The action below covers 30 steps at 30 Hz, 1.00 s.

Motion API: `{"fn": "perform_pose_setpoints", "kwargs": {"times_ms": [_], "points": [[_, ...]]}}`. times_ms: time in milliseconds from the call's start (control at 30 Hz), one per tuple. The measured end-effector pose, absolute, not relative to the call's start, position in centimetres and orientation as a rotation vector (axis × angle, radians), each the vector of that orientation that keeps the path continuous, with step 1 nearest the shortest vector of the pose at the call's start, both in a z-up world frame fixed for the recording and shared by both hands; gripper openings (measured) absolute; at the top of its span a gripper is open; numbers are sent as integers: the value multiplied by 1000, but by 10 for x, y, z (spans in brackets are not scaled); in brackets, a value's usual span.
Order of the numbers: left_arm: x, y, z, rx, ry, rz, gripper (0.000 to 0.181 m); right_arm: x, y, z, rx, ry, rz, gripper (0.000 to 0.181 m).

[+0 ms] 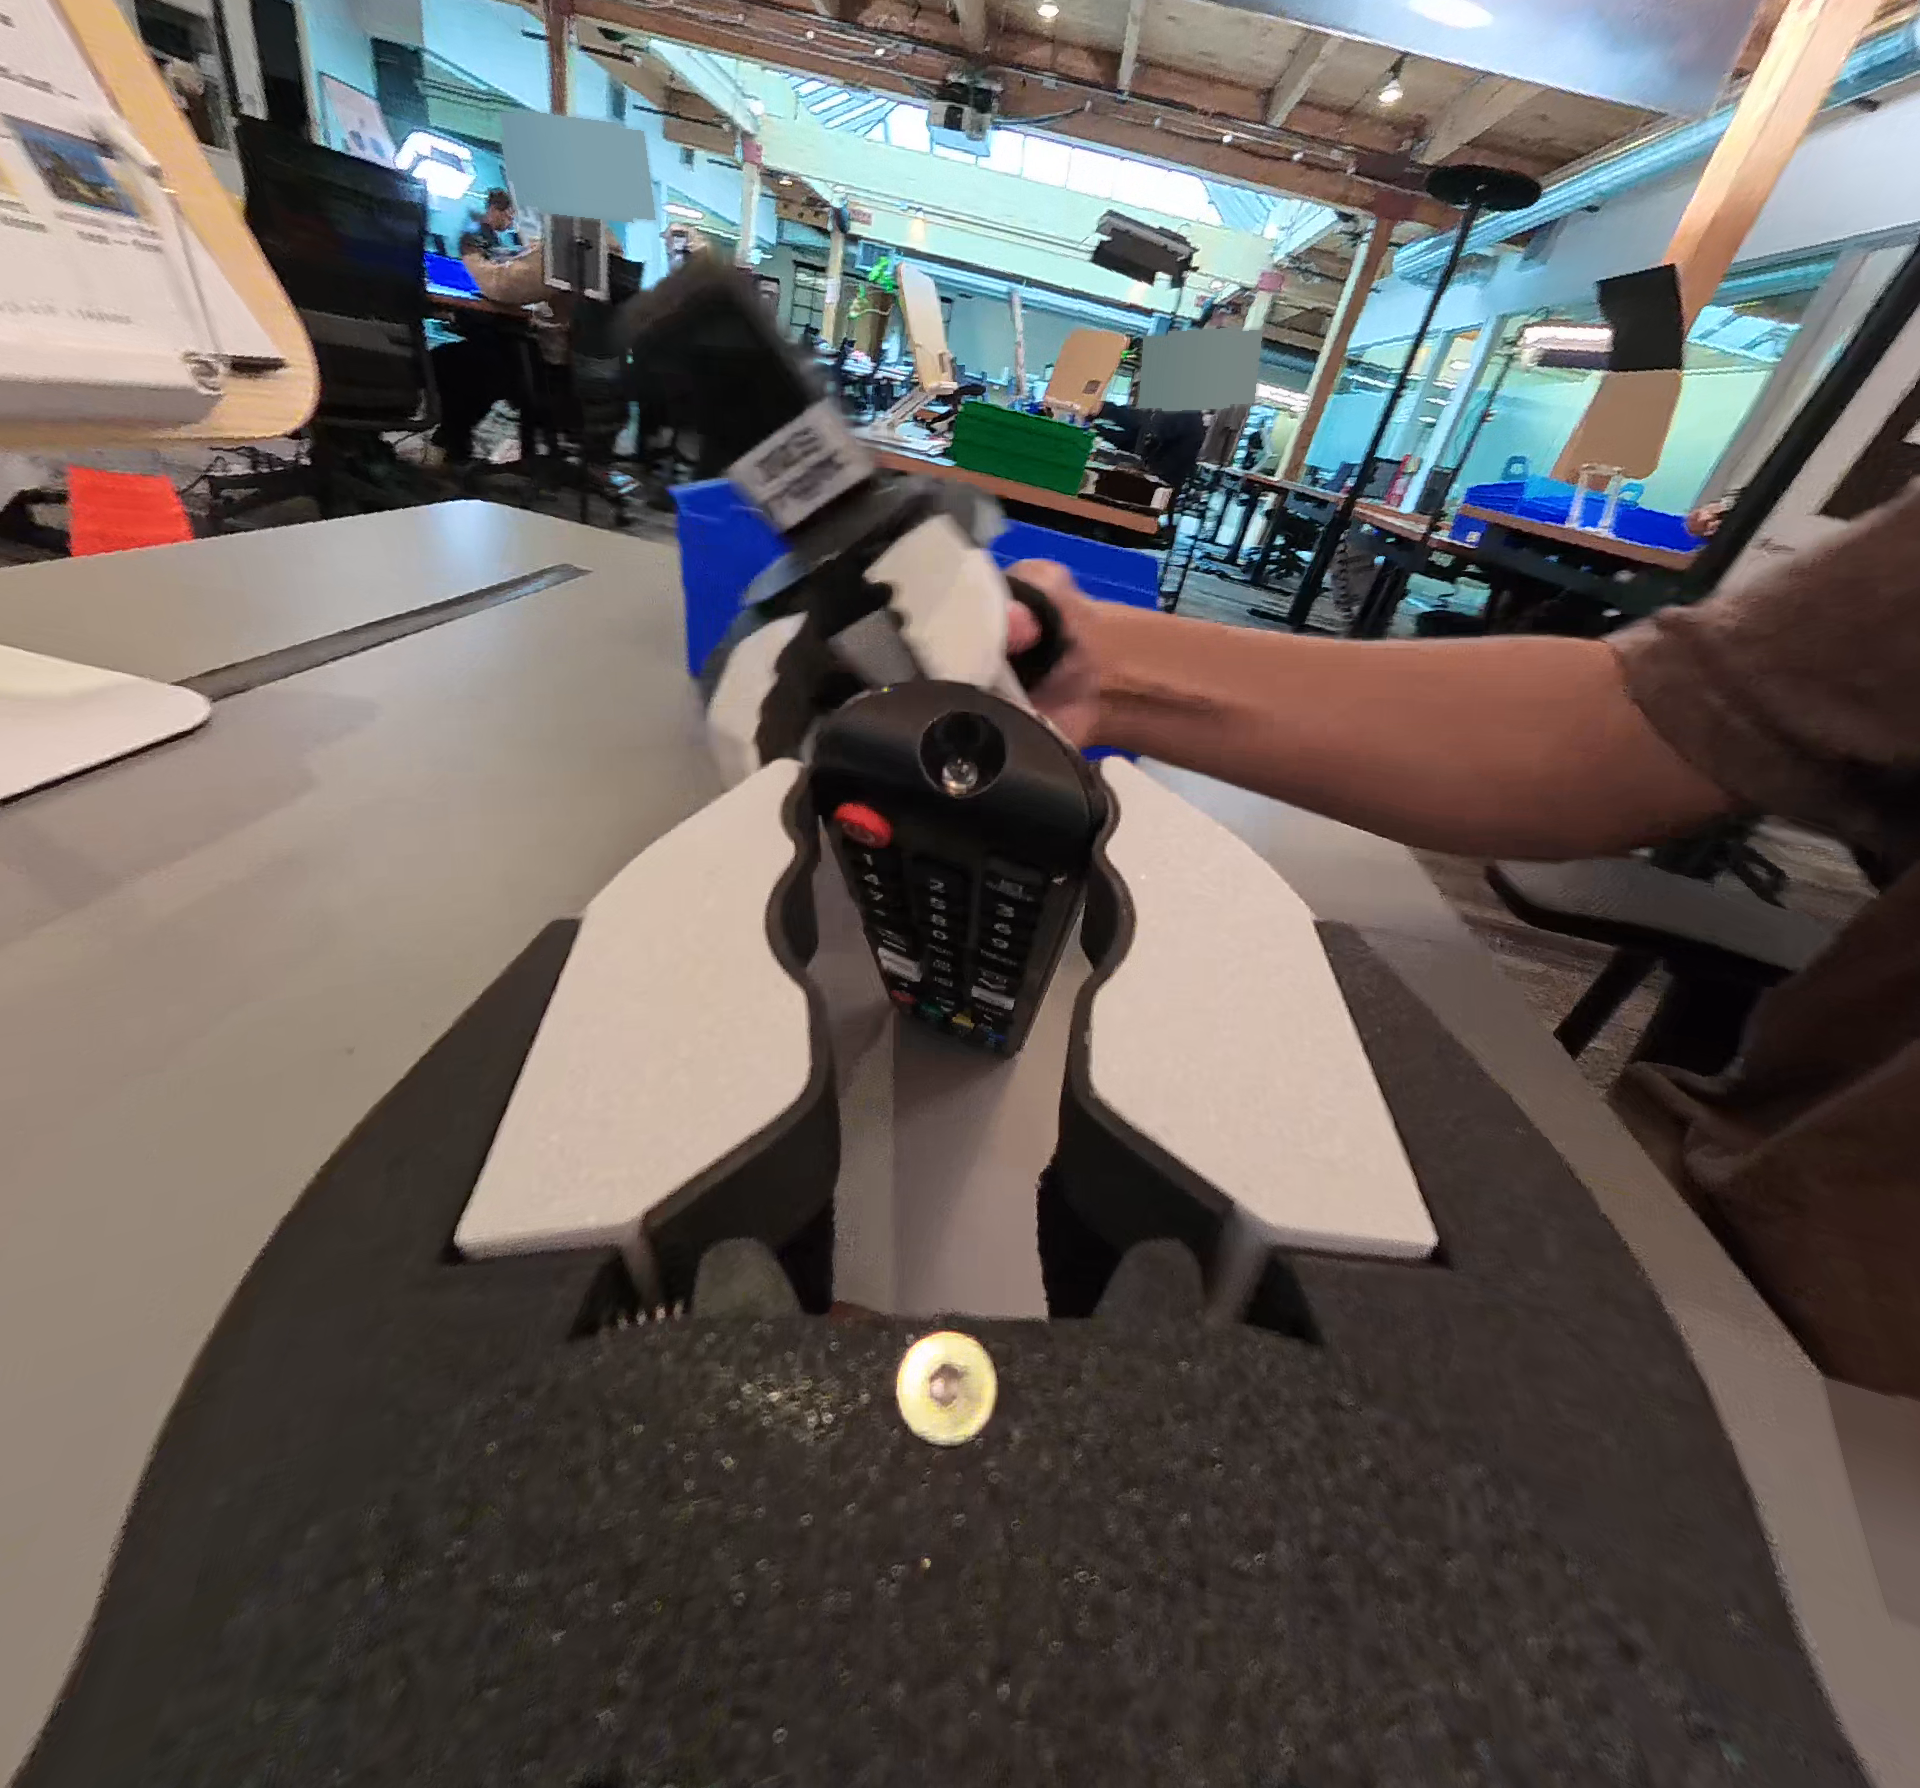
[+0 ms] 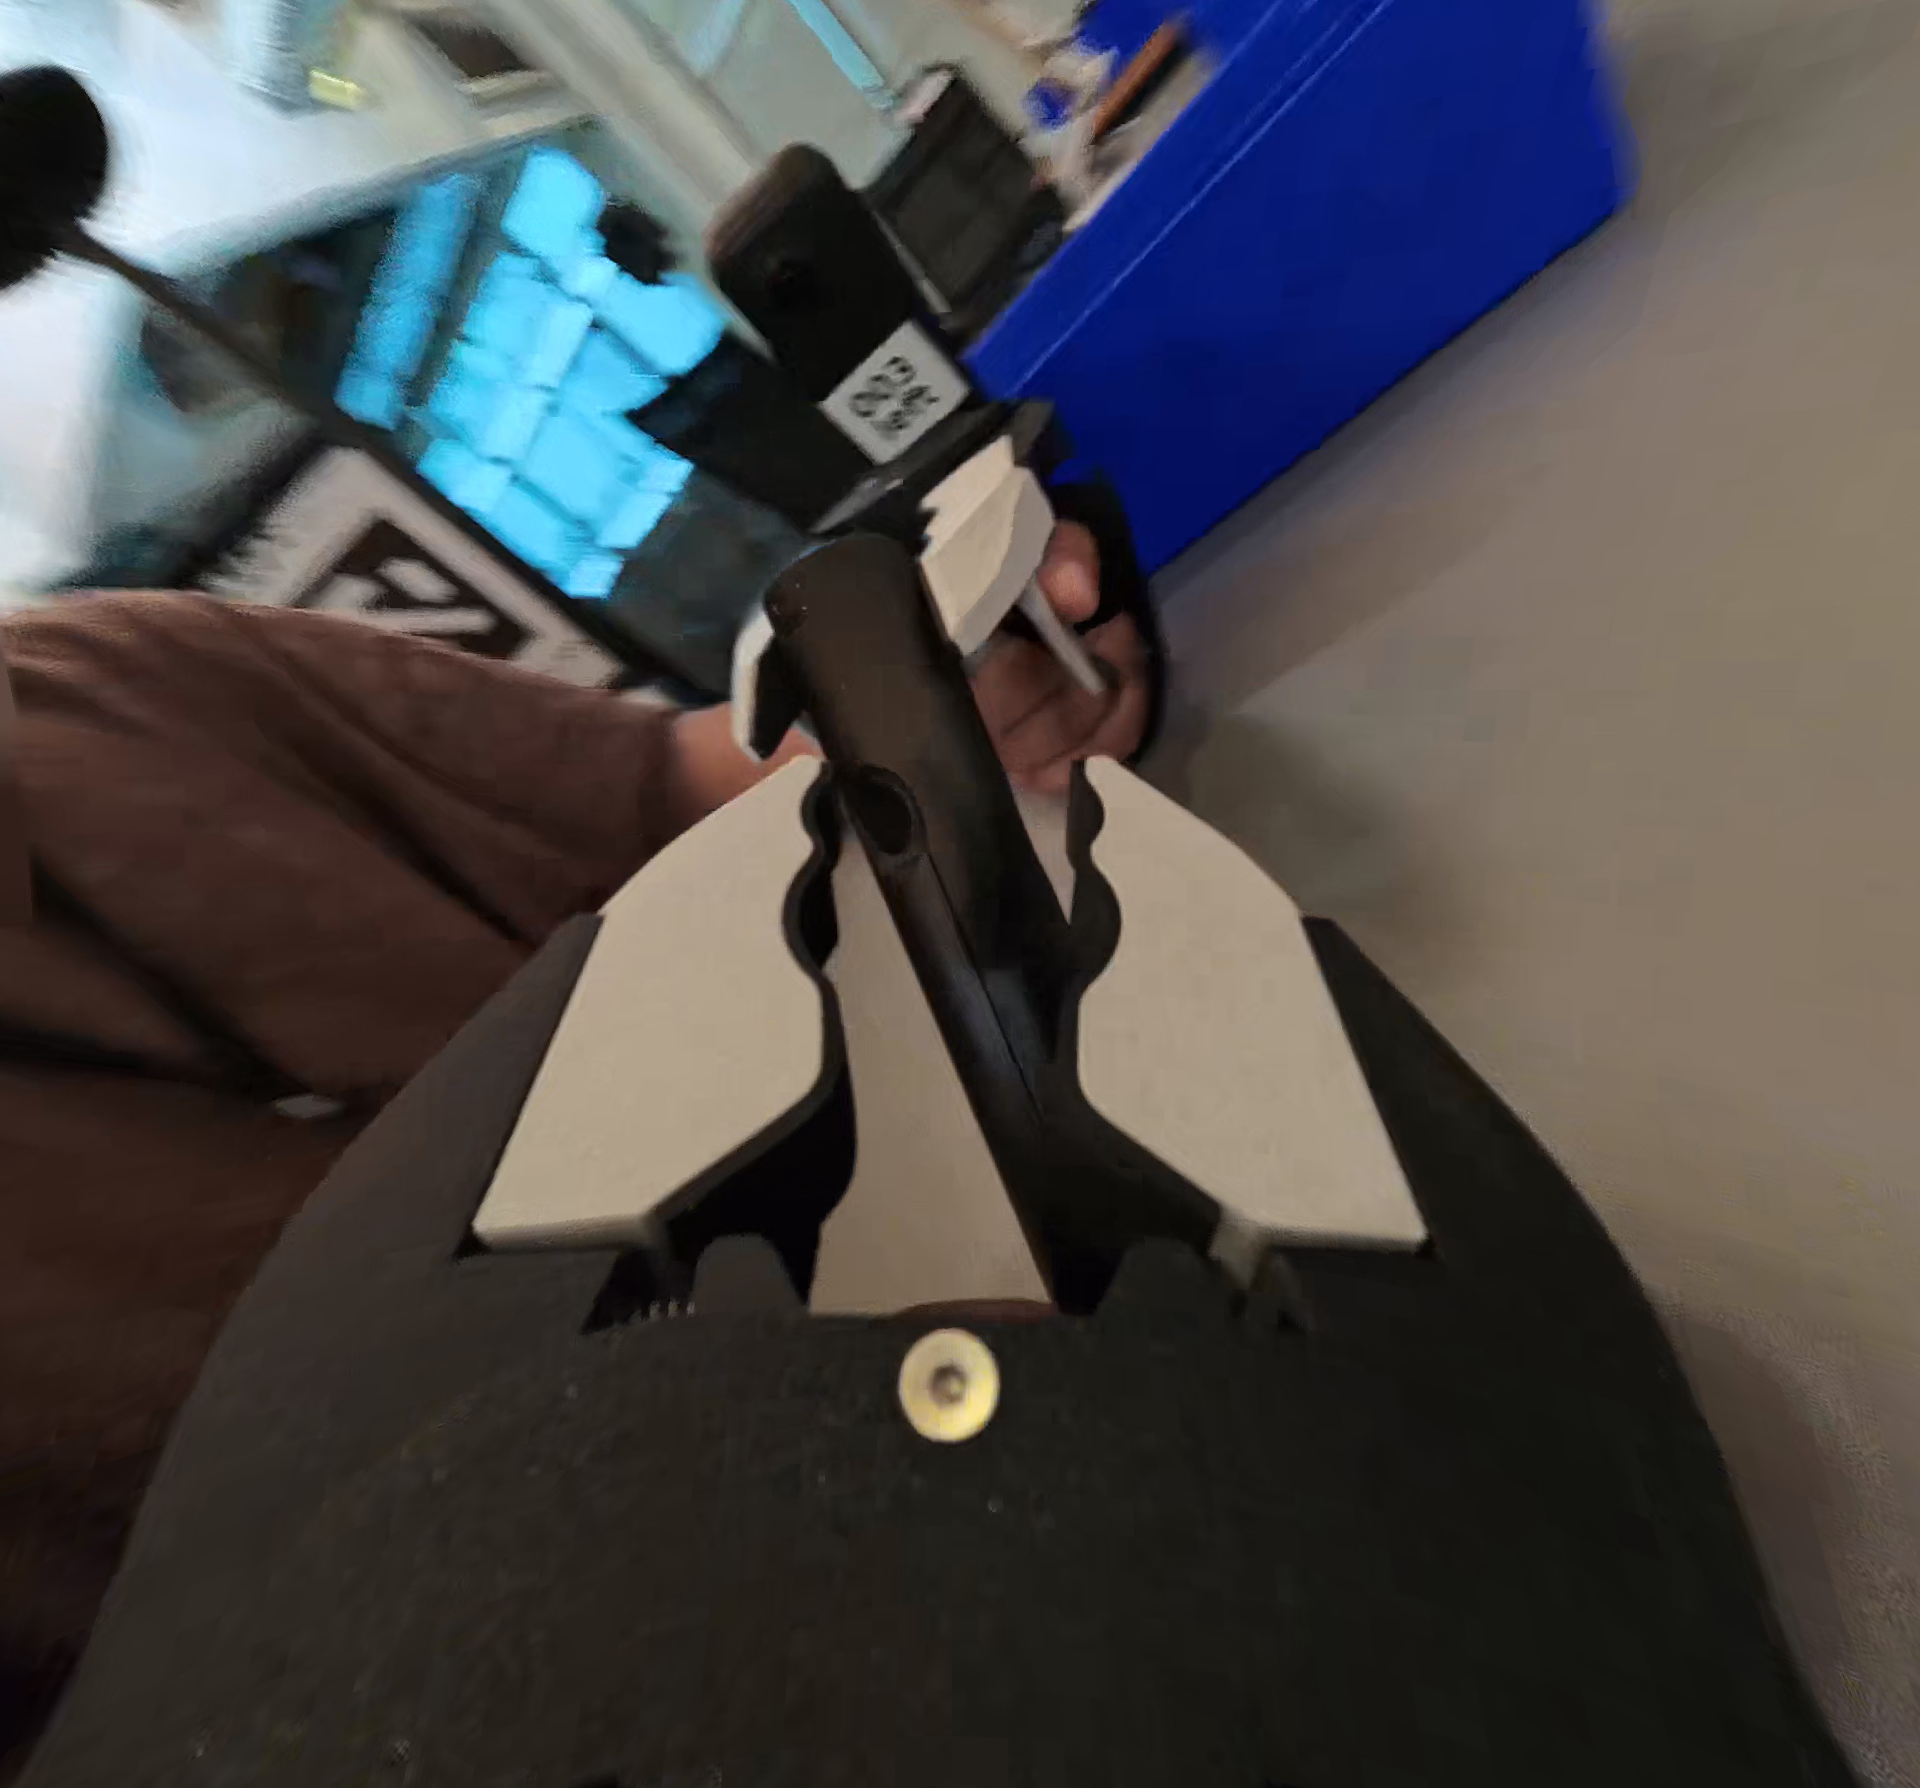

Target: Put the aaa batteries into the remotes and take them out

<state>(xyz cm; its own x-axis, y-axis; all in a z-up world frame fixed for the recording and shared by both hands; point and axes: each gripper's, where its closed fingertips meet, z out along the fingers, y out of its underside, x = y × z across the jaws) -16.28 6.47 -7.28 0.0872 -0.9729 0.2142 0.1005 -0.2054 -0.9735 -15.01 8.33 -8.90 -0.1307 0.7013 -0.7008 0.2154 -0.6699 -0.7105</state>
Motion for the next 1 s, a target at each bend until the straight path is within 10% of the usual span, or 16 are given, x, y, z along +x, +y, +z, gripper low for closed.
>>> {"fn": "perform_pose_setpoints", "kwargs": {"times_ms": [300,1000], "points": [[-158,80,-85,-1483,900,-1278,48,-147,66,-104,-1485,-1189,402,36],[-159,88,-97,-1596,872,-1257,46,-154,77,-122,-1331,-1258,-16,29]]}}
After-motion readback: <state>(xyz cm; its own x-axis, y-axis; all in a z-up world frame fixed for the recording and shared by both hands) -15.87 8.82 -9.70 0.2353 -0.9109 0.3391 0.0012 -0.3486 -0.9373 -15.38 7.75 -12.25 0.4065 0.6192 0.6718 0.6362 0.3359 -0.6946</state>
